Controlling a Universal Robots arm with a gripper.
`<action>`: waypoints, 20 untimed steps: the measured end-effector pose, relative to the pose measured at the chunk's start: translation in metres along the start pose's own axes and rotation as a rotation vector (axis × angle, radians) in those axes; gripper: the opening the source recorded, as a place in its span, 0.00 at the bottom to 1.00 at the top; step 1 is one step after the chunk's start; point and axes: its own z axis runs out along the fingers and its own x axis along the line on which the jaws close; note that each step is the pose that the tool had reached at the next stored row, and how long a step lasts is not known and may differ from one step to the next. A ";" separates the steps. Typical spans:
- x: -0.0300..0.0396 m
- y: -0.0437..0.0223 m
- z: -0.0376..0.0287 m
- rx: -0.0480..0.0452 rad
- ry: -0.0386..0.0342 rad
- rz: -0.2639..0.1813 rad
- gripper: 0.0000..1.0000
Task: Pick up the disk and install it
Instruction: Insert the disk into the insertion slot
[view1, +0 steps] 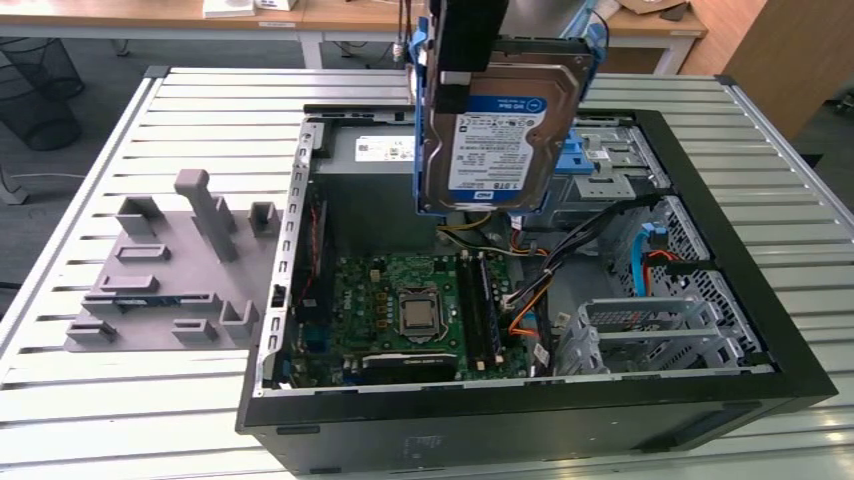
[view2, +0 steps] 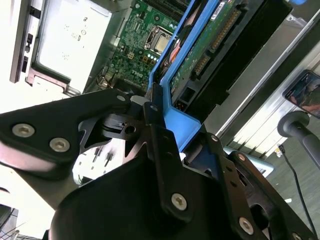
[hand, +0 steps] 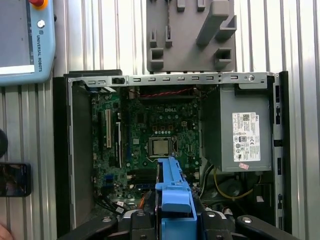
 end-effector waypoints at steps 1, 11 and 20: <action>0.0000 -0.0003 0.0000 0.0000 0.0000 0.000 0.37; 0.0194 -0.0016 0.0009 0.0000 0.0004 0.000 0.37; 0.0236 -0.0146 0.0017 -0.0004 0.0005 0.000 0.37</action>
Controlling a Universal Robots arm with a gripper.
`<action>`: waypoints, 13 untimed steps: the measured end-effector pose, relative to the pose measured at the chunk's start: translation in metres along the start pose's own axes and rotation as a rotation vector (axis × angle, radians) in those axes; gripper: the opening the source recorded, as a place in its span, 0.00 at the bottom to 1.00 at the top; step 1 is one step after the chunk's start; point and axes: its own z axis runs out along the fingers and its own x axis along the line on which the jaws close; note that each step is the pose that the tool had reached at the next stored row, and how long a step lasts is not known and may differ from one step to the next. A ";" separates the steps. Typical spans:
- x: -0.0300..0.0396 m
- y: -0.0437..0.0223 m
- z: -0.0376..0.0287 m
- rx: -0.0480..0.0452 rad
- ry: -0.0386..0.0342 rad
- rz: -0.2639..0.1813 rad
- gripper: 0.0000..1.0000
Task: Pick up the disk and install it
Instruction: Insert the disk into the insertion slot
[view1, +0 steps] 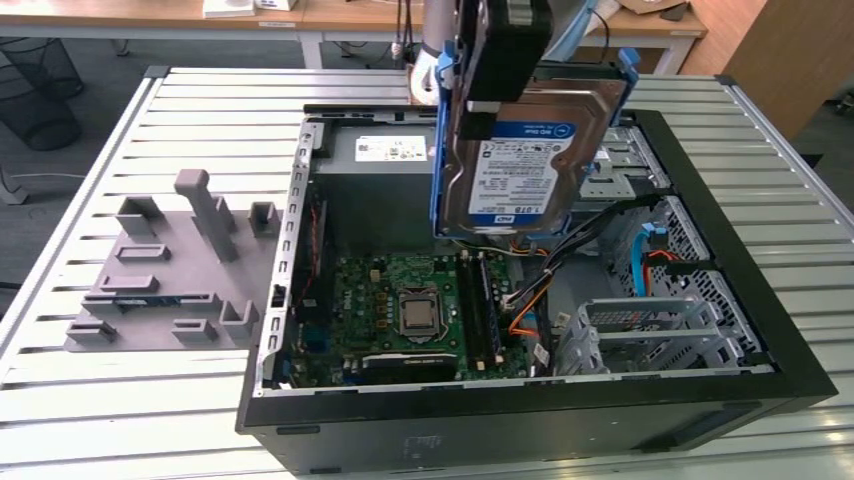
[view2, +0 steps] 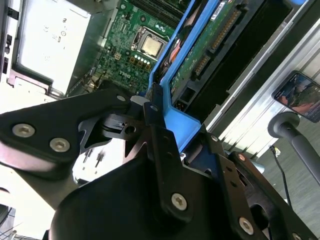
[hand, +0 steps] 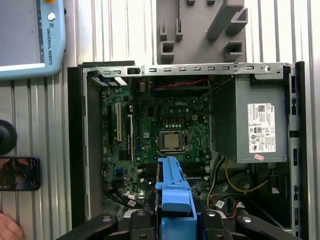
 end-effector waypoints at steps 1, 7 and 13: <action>0.0008 -0.0003 0.0002 0.0000 0.0000 0.000 0.37; 0.0133 -0.0014 0.0010 0.0000 0.0000 0.000 0.37; 0.0211 -0.0059 0.0017 0.0003 0.0047 0.000 0.37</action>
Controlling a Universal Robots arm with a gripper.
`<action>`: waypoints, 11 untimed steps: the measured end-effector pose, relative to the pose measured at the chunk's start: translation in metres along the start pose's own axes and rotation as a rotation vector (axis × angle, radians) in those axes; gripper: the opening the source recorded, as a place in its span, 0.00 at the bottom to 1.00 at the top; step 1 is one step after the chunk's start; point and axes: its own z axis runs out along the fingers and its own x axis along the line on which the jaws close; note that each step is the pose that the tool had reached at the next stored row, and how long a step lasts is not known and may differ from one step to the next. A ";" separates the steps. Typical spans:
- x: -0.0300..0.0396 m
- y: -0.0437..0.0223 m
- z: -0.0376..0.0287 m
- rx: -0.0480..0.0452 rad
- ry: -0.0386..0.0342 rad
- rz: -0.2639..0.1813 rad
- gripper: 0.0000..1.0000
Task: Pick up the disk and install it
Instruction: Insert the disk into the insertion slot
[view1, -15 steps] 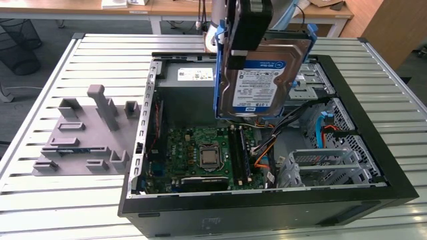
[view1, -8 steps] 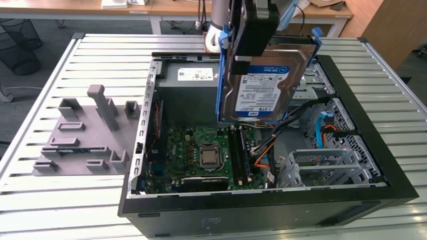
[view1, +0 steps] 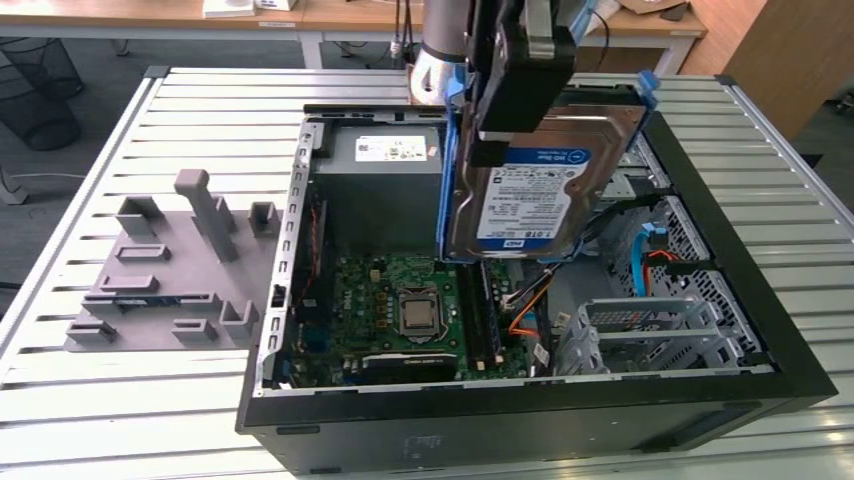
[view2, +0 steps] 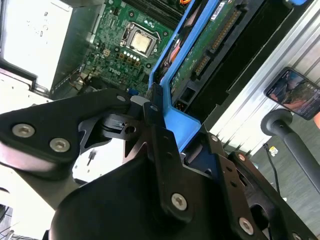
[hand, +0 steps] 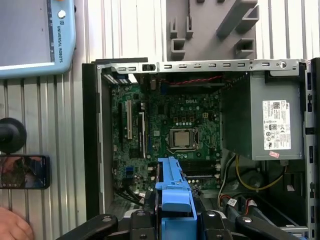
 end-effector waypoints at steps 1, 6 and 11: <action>0.0001 -0.0028 0.0001 0.0000 0.0008 0.000 0.37; 0.0030 -0.0124 0.0012 0.0001 0.0024 0.000 0.37; 0.0129 -0.0155 0.0026 0.0001 0.0025 0.000 0.37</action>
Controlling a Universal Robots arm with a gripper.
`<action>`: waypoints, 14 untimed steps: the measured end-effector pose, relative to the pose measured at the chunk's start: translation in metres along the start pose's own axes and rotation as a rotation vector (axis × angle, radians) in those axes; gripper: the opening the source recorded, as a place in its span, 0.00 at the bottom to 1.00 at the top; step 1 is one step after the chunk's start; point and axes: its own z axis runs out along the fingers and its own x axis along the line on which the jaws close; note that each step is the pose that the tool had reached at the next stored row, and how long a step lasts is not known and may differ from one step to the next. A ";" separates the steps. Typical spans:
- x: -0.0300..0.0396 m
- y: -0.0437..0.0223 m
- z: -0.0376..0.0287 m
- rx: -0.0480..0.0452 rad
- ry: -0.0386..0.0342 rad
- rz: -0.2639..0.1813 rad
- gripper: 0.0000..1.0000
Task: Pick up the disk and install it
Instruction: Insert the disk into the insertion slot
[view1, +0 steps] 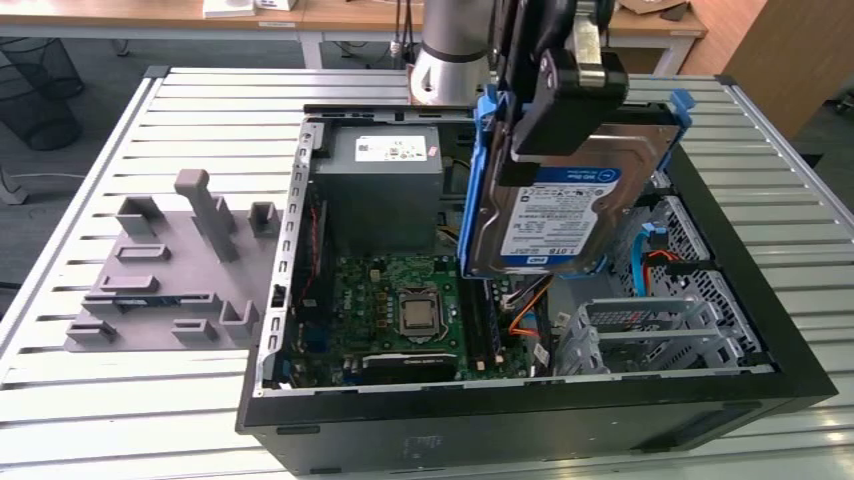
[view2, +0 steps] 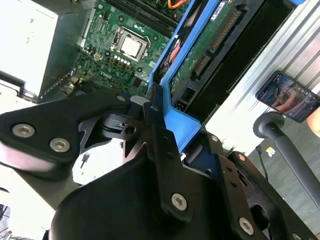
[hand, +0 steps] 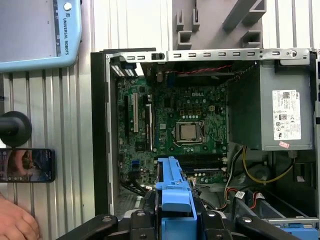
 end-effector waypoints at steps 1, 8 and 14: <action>0.0007 -0.0016 0.0003 0.0000 0.0001 0.000 0.37; 0.0072 -0.0158 0.0030 0.0000 0.0005 0.000 0.37; 0.0127 -0.0278 0.0070 0.0000 0.0005 0.000 0.37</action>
